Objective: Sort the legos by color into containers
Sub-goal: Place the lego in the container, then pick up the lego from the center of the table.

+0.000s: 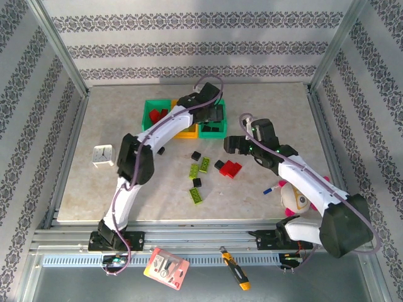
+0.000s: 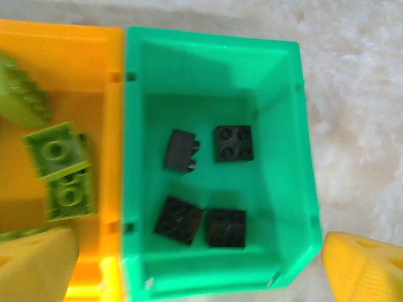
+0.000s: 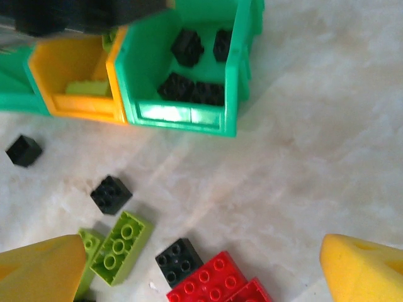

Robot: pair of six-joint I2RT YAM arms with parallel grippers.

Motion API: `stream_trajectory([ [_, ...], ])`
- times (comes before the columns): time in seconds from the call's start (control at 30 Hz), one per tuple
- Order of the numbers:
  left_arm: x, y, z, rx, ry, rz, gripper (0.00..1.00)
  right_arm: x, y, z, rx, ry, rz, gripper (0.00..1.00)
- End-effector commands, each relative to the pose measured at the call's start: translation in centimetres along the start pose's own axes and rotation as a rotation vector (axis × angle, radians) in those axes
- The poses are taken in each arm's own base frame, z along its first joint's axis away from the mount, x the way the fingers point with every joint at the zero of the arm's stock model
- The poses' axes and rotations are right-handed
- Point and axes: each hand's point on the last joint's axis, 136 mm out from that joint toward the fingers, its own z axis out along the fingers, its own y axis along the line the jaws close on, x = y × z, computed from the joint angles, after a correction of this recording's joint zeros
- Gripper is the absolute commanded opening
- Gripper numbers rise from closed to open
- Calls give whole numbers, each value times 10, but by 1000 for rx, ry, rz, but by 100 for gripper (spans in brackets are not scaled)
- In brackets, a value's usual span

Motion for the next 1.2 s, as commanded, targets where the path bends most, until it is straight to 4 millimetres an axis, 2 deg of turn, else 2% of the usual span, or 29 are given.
stream_trajectory([
  [0.0,-19,9,-44,33,-160,108,99,7,18,8,-39,56,-95,96],
  [0.2,22,44,-85,118,-272,165,99,18,49,34,-102,135,-203,96],
  [0.33,64,82,-102,101,-290,202,99,26,71,56,-145,204,-289,95],
  [0.43,91,108,-114,87,-300,193,99,34,85,76,-160,254,-327,91],
  [0.63,135,144,-126,81,-295,108,99,43,105,110,-170,325,-364,83],
  [0.8,148,158,-126,55,-286,75,99,52,106,136,-119,385,-465,77],
  [1.07,147,160,-124,47,-300,65,99,67,101,167,-69,447,-532,67],
  [1.17,147,159,-123,49,-298,63,99,73,100,174,-57,464,-546,60],
])
